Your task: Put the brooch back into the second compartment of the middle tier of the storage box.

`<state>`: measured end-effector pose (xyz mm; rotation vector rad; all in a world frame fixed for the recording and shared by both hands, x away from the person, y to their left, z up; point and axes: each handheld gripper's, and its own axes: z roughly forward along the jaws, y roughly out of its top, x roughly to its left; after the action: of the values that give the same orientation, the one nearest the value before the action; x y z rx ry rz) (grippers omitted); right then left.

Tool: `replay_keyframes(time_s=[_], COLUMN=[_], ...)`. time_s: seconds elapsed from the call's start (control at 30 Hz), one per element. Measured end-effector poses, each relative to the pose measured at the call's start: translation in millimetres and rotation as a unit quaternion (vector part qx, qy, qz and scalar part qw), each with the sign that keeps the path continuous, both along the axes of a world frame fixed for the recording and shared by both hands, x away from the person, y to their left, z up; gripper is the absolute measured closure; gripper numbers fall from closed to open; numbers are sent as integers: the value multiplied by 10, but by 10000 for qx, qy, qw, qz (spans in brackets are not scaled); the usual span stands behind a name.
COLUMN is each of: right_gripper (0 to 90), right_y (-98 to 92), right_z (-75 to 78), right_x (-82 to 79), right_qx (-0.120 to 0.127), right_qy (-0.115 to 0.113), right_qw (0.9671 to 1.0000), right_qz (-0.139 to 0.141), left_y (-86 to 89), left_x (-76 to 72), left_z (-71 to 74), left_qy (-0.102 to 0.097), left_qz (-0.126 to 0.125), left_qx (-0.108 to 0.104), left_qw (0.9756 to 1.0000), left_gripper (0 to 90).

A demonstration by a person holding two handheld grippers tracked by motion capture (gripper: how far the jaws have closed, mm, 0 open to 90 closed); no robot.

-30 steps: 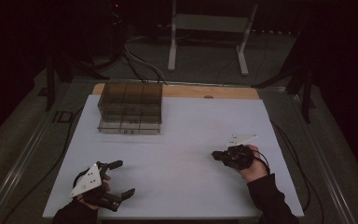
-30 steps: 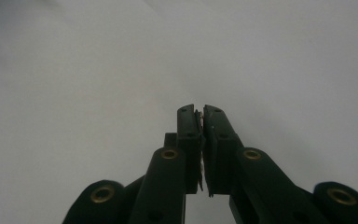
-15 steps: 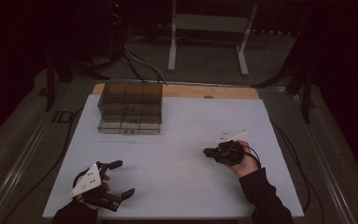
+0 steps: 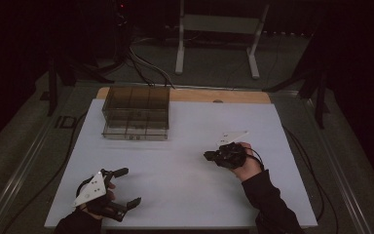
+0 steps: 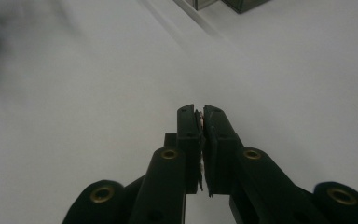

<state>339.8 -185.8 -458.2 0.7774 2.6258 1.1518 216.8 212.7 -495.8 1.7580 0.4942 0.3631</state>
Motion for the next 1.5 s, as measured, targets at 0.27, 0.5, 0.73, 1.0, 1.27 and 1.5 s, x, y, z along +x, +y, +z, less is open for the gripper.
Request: replay_keyframes(time_s=[0.27,0.5,0.73,1.0,1.27,1.5], right_gripper=[858,858,858,858,858,858], right_y=[190,289,432,546,645,772], right_z=[73,118,167,200,254,284], right_x=[54,93,160,211,263,307], right_qx=[5,24,25,39,71,93], right_qy=[-78,-105,-131,-137,-189,-215], right_qw=[9998,9997,9994,9990,9986,9982], right_qz=[161,237,331,413,482,554], left_y=[-1,1,5,5,3,3], left_x=[-2,-1,-1,0,1,1], left_z=[1,-3,0,-6,-4,0], left_qy=[-9,-3,-5,3,-6,-9], left_qz=[-4,-7,-2,-25,-19,-14], left_qx=[19,15,-25,21,15,-23], left_qw=[10000,10000,10000,10000,10000,10000], left_gripper=[4,4,4,4,4,4])
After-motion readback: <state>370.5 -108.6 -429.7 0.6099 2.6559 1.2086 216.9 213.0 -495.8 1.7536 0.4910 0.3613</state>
